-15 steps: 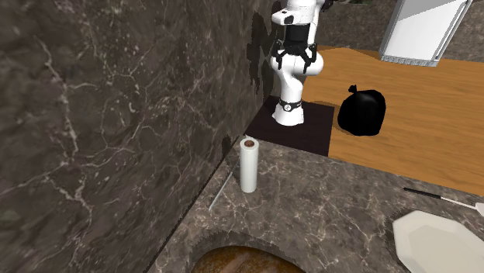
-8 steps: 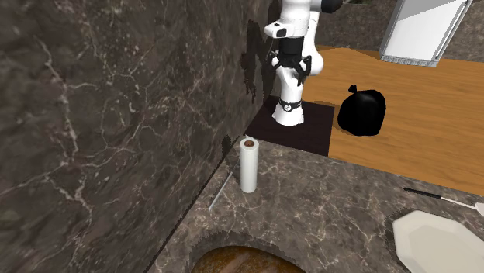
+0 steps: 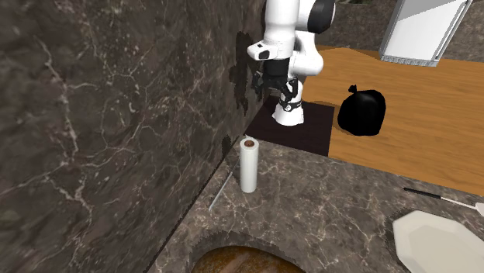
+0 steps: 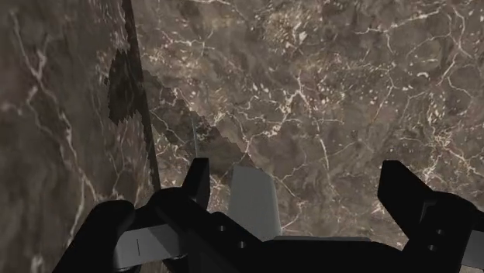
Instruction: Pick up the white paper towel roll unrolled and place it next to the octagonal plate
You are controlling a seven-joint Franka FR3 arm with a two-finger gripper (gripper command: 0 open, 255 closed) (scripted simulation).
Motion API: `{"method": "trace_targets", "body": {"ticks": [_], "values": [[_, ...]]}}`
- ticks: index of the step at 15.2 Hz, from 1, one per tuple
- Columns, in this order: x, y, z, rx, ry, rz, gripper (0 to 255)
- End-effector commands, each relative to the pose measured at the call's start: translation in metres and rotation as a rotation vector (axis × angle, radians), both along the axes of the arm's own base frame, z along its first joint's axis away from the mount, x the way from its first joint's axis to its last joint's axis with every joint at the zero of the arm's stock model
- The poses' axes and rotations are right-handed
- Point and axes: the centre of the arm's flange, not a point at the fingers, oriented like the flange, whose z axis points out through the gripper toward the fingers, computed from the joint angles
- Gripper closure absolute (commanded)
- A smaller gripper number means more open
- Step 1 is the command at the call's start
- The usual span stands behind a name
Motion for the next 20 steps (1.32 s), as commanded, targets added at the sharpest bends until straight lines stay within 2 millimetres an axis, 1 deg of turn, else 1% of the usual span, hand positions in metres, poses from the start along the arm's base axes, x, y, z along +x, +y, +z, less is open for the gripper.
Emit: {"method": "trace_targets", "body": {"ticks": [1,10,17,18,20], "values": [[0.025,-0.002,-0.011,-0.001,-0.004,-0.005,0],[0.13,-0.021,-0.053,-0.004,-0.018,-0.027,0],[0.131,-0.021,-0.09,-0.004,-0.018,-0.027,0],[0.131,-0.021,-0.093,-0.004,-0.018,-0.027,0],[0.131,-0.021,-0.093,-0.004,-0.018,-0.027,0]]}}
